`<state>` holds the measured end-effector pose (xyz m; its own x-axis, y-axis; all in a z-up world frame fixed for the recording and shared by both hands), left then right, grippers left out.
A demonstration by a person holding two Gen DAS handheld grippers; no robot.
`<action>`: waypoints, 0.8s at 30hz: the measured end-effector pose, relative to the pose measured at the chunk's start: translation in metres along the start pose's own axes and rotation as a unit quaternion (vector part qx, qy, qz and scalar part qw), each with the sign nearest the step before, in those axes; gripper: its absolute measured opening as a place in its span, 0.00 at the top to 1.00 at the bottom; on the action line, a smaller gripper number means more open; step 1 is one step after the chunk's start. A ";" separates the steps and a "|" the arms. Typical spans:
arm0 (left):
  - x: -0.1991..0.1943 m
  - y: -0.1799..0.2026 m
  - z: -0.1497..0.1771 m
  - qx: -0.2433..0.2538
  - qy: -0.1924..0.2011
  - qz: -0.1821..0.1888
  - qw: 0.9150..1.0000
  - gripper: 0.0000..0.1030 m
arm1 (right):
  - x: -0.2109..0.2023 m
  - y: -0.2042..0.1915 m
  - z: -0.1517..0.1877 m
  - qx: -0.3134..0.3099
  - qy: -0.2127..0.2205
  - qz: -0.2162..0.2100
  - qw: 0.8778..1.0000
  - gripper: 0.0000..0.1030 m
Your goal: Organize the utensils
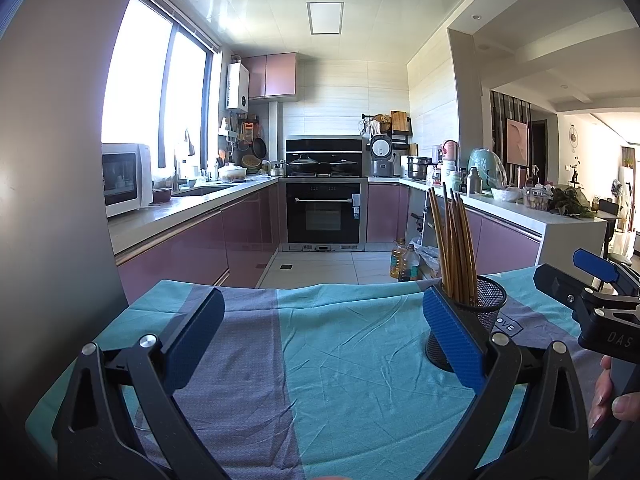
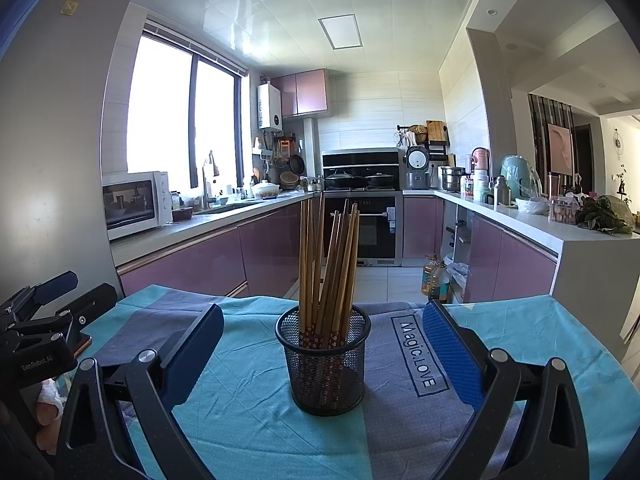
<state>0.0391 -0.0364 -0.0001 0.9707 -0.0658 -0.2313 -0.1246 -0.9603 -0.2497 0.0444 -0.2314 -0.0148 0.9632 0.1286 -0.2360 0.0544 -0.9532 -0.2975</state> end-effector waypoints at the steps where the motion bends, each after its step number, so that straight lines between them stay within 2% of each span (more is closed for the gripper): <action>1: 0.000 0.000 0.000 0.000 0.000 0.000 1.000 0.05 | 0.000 0.000 0.000 0.000 0.000 0.000 1.000 0.06; 24: 0.001 0.001 -0.001 0.001 0.000 0.002 1.000 0.05 | 0.000 0.001 0.002 0.004 0.001 0.002 1.000 0.06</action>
<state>0.0404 -0.0381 0.0007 0.9701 -0.0688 -0.2326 -0.1281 -0.9596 -0.2505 0.0439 -0.2315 -0.0170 0.9638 0.1242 -0.2359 0.0481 -0.9513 -0.3045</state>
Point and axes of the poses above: each gripper's, at about its wrist camera, not at the fingertips, and x roughly the way its jaws point, y to its right, z to its underside, the point moved 9 cm from there along x, roughly the way its jaws point, and after that the axes turned 15 degrees about x, right-handed, at the moved point
